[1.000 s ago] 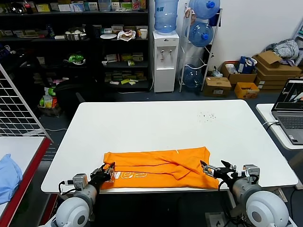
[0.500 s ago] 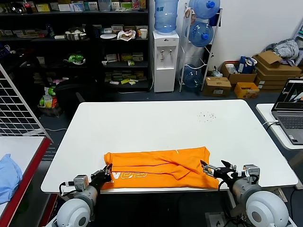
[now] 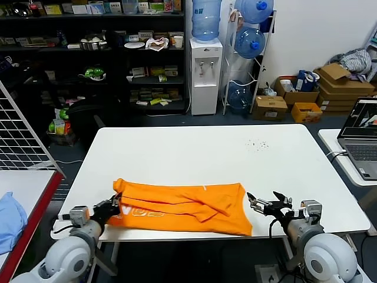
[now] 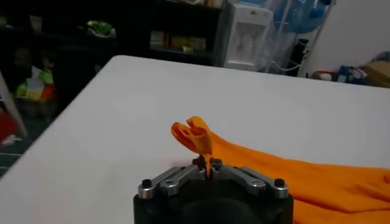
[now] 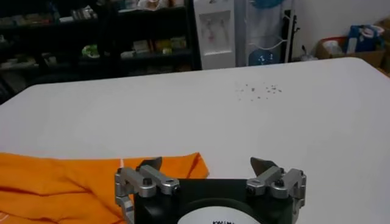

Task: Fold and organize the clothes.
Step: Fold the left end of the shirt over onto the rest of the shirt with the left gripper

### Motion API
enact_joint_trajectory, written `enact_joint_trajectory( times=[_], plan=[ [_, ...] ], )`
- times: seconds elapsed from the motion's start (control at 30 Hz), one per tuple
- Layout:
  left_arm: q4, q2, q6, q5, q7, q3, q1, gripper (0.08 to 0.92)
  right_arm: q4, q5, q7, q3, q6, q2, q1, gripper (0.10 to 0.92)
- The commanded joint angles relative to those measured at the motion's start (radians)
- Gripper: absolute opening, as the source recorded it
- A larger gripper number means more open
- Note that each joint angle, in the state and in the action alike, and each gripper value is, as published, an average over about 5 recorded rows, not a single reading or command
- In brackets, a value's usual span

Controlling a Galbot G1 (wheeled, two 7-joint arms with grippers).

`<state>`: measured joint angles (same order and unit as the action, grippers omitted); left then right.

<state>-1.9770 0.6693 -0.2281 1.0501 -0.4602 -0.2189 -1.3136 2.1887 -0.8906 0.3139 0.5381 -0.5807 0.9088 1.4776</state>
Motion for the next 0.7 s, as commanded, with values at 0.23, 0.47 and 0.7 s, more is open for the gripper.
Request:
enact_joint_trajectory(
  times=[0.23, 0.47, 0.7],
  plan=[
    [0.067, -0.200, 0.016, 0.076, 0.010, -0.504, -0.350, 0.118, -0.035, 0.044, -0.008, -0.060, 0.016, 0.011, -0.071, 0.921],
    [0.022, -0.201, 0.012, 0.018, -0.019, -0.565, -0.424, 0.118, -0.047, 0.052, -0.006, -0.066, 0.017, 0.015, -0.076, 0.921],
    [-0.226, -0.108, -0.026, 0.214, -0.192, -0.377, -0.326, 0.118, -0.044, 0.074, 0.003, -0.053, 0.015, 0.037, -0.054, 0.921]
  ],
)
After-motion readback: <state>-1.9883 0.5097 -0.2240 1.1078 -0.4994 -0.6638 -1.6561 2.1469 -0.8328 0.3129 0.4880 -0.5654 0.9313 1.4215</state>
